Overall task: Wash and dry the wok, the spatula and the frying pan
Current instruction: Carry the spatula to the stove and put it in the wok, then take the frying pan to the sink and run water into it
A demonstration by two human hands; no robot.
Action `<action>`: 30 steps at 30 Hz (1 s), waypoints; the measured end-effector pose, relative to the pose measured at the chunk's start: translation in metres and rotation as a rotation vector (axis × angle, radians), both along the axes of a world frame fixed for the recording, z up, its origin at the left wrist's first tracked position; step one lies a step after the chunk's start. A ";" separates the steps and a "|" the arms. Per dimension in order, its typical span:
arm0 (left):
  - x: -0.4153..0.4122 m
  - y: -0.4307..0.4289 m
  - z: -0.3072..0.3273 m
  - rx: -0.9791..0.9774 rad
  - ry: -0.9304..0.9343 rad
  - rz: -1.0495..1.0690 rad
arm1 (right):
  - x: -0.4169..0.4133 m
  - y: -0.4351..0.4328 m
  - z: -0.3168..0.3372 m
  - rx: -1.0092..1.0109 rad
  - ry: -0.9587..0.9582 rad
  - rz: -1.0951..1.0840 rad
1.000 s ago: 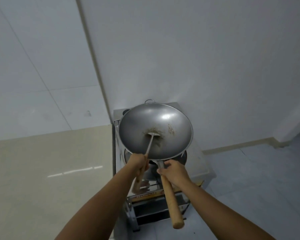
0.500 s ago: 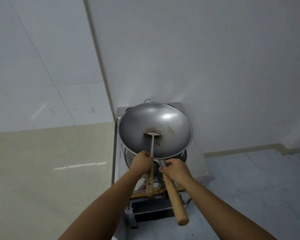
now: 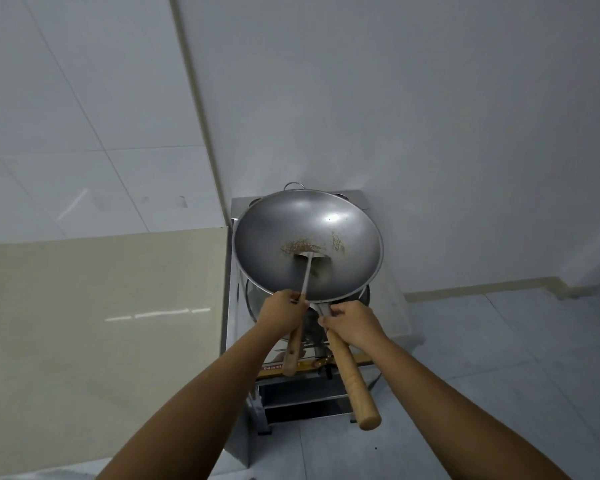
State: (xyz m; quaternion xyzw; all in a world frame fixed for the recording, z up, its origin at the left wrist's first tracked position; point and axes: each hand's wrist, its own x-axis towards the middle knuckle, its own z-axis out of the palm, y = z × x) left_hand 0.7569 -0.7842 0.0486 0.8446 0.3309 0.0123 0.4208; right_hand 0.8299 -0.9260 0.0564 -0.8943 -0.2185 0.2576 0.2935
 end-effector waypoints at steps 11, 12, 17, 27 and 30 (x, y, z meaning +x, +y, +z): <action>-0.061 0.057 0.013 0.341 -0.048 0.229 | -0.015 0.101 0.031 -0.100 -0.438 0.364; -0.075 0.068 0.015 0.398 -0.016 0.252 | -0.023 0.120 0.031 -0.129 -0.442 0.441; -0.170 0.136 0.014 0.510 0.235 0.373 | -0.093 0.217 0.023 -0.188 -0.470 0.741; -0.422 0.252 0.012 0.370 0.503 0.644 | -0.315 0.388 -0.005 -0.160 -0.449 1.080; -0.491 0.276 0.011 0.342 0.544 0.705 | -0.385 0.428 -0.009 -0.148 -0.460 1.166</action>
